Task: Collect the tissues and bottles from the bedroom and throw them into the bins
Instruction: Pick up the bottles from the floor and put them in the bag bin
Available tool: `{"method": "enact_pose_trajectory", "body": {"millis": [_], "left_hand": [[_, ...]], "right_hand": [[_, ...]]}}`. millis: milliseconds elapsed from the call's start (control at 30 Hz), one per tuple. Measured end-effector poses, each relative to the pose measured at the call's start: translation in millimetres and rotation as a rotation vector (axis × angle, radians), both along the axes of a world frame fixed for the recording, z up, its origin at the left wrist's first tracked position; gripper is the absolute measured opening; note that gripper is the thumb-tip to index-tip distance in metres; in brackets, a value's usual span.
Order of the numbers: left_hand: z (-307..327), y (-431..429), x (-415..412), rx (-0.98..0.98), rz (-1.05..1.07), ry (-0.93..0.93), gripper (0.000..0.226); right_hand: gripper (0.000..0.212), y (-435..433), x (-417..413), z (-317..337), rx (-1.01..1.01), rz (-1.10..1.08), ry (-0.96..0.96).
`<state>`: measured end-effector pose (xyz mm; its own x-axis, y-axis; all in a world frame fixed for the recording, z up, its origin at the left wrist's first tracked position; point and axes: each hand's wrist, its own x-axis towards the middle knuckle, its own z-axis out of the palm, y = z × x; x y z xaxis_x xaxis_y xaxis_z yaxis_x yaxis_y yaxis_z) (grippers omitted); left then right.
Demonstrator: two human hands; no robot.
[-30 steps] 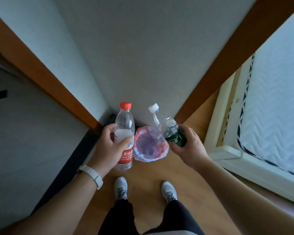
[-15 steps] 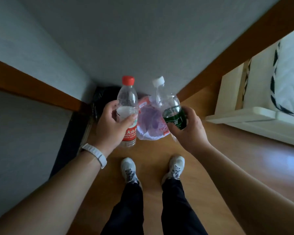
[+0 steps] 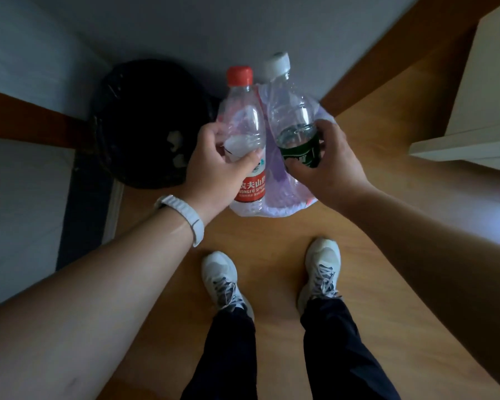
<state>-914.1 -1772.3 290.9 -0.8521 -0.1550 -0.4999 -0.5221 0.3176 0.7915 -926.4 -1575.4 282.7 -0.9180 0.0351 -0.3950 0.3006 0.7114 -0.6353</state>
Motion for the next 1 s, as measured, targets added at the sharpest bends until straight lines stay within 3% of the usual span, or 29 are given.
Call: {"method": "enact_pose_trajectory", "body": {"millis": [233, 400, 500, 633, 833, 1000], "left_hand": [[-104.1, 19.3, -20.7, -0.005, -0.023, -0.008, 0.055], [-117.5, 28.0, -0.7, 0.016, 0.013, -0.006, 0.058], [-94.9, 28.3, 16.1, -0.009, -0.020, 0.019, 0.060], [-44.9, 14.1, 31.0, -0.196, -0.291, 0.162, 0.054], [49.1, -9.7, 15.3, -0.523, -0.600, 0.350, 0.050], [127.4, -25.6, 10.0, -0.682, -0.687, 0.339, 0.050]], "right_hand": [[0.062, 12.3, -5.0, -94.8, -0.022, 0.006, -0.032], [0.070, 19.8, 1.7, -111.0, 0.006, 0.053, -0.036], [0.071, 22.0, 8.3, -94.3, 0.015, 0.113, -0.037], [0.057, 26.2, 10.0, -48.4, 0.100, 0.235, 0.021], [0.052, 28.0, 2.8, 55.0, 0.251, 0.428, 0.125], [0.055, 21.7, 4.6, 147.8, 0.362, 0.519, 0.155]]}}
